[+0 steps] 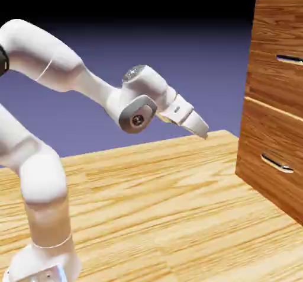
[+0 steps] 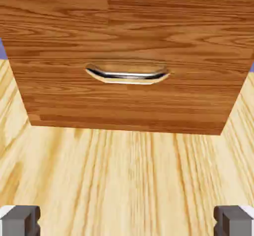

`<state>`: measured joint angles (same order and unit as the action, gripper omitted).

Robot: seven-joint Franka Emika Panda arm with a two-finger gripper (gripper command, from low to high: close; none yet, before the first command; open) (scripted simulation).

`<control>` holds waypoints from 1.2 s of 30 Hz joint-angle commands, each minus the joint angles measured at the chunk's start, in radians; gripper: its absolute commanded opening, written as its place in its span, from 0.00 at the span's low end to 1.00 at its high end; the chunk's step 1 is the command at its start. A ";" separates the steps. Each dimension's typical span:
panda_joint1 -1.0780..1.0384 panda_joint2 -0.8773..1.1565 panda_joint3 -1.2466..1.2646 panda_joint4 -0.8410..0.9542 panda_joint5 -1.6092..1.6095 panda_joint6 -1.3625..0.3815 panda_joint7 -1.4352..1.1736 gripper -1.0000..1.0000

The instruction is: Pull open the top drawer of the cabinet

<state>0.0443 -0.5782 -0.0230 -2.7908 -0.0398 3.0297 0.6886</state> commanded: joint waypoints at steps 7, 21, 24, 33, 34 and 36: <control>0.187 -0.048 -0.134 0.112 -0.231 -0.042 -0.304 0.50; 0.562 -0.143 -0.401 0.335 -0.693 -0.126 -0.913 0.50; 0.642 -0.164 -0.458 0.383 -0.791 -0.145 -1.044 0.50; 0.883 -0.225 -0.630 0.527 -1.088 -0.199 -1.435 0.50; 0.909 -0.232 -0.649 0.543 -1.121 -0.205 -1.479 0.50; 0.963 -0.246 -0.687 0.575 -1.187 -0.217 -1.566 0.50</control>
<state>1.0072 -0.8238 -0.7099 -2.2162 -1.2269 2.8130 -0.8771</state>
